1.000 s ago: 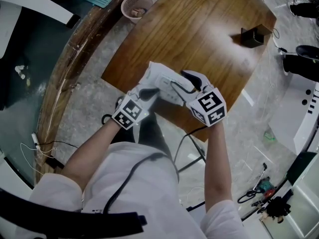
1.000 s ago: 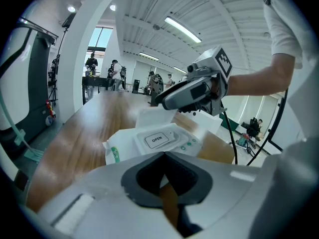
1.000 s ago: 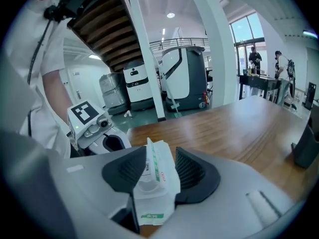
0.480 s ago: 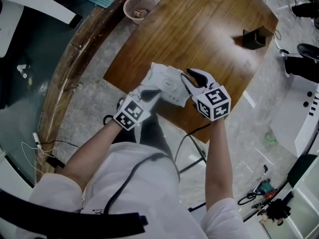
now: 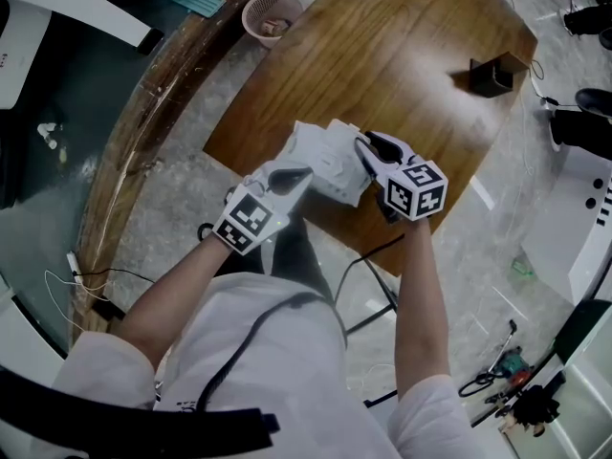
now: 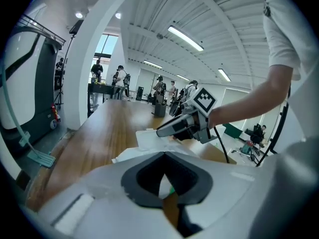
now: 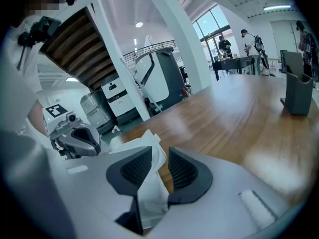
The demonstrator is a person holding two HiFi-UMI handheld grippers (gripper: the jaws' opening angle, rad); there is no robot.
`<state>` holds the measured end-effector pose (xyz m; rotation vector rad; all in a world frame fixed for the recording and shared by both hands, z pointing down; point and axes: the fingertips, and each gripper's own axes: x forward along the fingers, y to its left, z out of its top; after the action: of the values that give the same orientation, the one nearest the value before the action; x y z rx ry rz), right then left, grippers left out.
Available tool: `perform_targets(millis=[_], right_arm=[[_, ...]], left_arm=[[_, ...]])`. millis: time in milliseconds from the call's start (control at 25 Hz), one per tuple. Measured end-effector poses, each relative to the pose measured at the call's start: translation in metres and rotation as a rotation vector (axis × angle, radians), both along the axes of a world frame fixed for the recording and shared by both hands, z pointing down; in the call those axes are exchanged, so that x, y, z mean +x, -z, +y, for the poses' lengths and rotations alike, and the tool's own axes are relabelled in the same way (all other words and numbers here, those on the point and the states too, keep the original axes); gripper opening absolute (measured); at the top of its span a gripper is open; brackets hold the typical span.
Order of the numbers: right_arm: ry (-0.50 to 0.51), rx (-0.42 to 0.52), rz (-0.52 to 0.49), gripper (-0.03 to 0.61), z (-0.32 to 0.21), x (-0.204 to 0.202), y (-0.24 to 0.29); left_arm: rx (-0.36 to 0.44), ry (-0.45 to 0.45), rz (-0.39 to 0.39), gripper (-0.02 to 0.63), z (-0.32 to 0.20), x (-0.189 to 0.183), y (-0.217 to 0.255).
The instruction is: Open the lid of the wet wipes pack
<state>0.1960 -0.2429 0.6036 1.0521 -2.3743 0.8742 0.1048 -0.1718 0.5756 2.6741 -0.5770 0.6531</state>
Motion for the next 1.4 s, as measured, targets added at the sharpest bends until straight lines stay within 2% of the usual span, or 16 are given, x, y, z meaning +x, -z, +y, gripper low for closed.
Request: perform_targets(millis=[320,600,960,1160,1280,1400], right_arm=[[-0.016,-0.052,-0.013,0.112,-0.003,0.002,-0.015],[-0.069,-0.017,0.005,0.114,0.002,0.014,-0.001],[-0.192,0.133,-0.007,0.108,0.025,0.020,0.059],[-0.254,0.226,-0.027,0.019,0.062,0.003,0.095],[-0.286,0.265,-0.061,0.009,0.083,-0.010,0.115],[-0.288,0.314,-0.055,0.009,0.100,-0.026,0.135]], left_arm=[[0.018,0.013,0.003,0.005,-0.001,-0.003,0.009],[0.033,0.028,0.007,0.005,0.004,-0.013,0.024],[0.099,0.023,0.034,0.005,0.003,-0.016,0.064],[0.151,0.010,0.067,0.005,0.005,-0.015,0.095],[0.181,-0.014,0.077,0.005,0.009,-0.016,0.111],[0.198,-0.022,0.095,0.005,0.014,-0.019,0.127]])
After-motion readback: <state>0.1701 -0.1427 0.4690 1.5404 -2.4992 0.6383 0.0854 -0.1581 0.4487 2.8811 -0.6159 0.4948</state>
